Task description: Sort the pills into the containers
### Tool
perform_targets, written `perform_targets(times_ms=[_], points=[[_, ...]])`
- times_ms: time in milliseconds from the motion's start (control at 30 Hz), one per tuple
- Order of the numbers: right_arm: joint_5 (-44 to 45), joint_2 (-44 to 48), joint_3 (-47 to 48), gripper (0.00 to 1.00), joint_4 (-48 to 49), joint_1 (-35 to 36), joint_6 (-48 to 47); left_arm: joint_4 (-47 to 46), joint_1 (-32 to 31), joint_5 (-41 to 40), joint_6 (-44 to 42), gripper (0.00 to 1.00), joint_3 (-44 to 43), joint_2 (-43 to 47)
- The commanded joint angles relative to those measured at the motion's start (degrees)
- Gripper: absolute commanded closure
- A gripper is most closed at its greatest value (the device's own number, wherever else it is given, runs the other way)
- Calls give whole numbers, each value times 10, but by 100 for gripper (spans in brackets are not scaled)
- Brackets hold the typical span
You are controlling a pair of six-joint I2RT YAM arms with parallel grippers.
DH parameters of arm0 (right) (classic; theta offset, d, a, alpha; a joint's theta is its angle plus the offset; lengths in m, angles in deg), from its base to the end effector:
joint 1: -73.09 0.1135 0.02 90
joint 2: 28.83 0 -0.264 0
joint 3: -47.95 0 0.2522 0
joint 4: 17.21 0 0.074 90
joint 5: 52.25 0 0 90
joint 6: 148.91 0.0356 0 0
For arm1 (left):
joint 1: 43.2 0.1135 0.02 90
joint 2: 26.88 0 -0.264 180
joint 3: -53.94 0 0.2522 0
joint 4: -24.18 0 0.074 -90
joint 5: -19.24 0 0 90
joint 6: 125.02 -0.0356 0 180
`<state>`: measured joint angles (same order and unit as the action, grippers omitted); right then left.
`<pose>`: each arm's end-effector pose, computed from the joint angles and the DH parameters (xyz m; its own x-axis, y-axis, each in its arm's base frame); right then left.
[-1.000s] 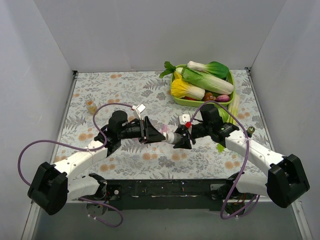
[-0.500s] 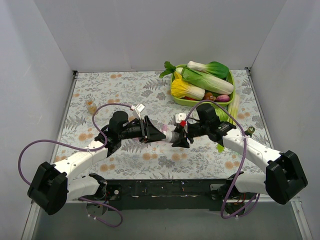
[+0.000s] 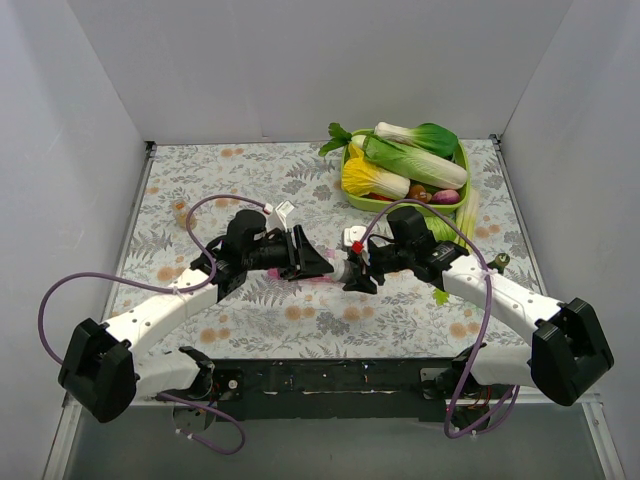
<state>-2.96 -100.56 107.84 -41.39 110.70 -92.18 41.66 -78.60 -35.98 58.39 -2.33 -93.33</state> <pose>0.1964 0.1806 0.2531 0.0935 -0.4529 -0.8867 -0.9918 0.0360 -0.1230 0.1954 -0.1638 0.2630 -0.8635 -0.3922 0.3170 -0.4305 0.2460 -0.8684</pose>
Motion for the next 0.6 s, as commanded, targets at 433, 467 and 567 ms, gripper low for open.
perform_targets(times_ms=[433,467,567], points=[[-41,17,41,99,-16,6,7,31,-5,14,-17,92,-37,-3],[-44,16,42,99,-16,6,8,25,-5,18,-16,92,-33,-3],[-49,14,42,99,-15,6,11,9,-6,26,-9,92,-24,-1]])
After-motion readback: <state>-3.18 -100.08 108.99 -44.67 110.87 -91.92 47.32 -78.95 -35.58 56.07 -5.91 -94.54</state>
